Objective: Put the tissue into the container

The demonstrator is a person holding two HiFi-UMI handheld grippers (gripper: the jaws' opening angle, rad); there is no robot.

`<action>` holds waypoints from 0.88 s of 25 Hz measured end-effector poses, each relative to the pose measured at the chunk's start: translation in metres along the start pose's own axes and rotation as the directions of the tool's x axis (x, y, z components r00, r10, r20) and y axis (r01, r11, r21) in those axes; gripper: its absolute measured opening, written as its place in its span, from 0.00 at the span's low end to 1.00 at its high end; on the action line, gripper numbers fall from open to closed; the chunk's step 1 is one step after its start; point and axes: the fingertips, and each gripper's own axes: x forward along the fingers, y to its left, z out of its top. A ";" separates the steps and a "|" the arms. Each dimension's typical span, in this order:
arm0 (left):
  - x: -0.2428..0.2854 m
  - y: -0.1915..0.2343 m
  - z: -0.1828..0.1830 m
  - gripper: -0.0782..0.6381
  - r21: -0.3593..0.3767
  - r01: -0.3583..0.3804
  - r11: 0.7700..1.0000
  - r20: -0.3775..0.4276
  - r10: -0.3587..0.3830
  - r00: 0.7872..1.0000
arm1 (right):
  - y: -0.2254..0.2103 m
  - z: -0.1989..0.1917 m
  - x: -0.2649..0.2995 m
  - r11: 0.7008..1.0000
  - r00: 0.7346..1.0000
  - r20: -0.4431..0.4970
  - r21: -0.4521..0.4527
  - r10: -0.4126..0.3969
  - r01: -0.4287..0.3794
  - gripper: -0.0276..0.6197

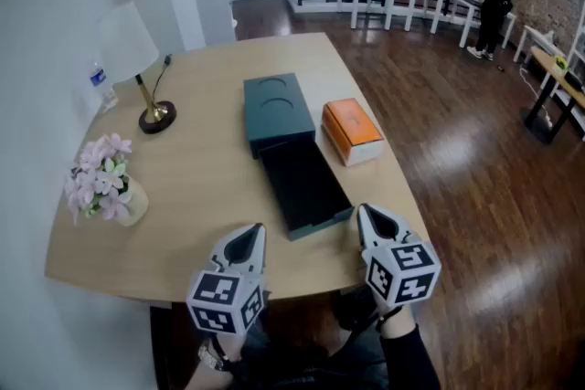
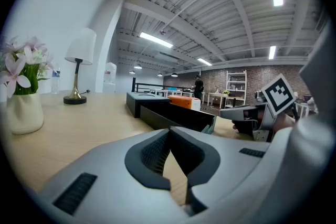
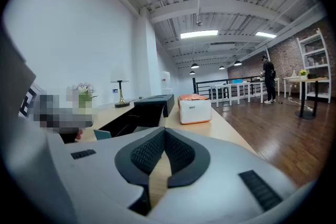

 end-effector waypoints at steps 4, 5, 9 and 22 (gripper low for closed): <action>0.000 0.000 0.000 0.10 0.000 0.000 1.000 0.001 0.000 1.000 | 0.000 0.000 0.000 1.000 1.000 0.000 -0.002 0.000 0.000 0.04; 0.000 0.000 0.000 0.10 0.000 0.000 1.000 0.001 0.000 1.000 | 0.000 0.000 0.000 1.000 1.000 0.000 -0.002 0.001 -0.001 0.04; 0.000 0.000 0.000 0.10 0.001 0.000 1.000 0.003 0.000 1.000 | 0.000 0.000 0.000 1.000 1.000 0.000 -0.001 0.000 0.000 0.04; 0.001 -0.002 -0.001 0.10 0.006 0.013 1.000 -0.002 -0.013 1.000 | -0.019 0.092 -0.010 0.986 0.995 0.080 -0.152 -0.057 0.069 0.06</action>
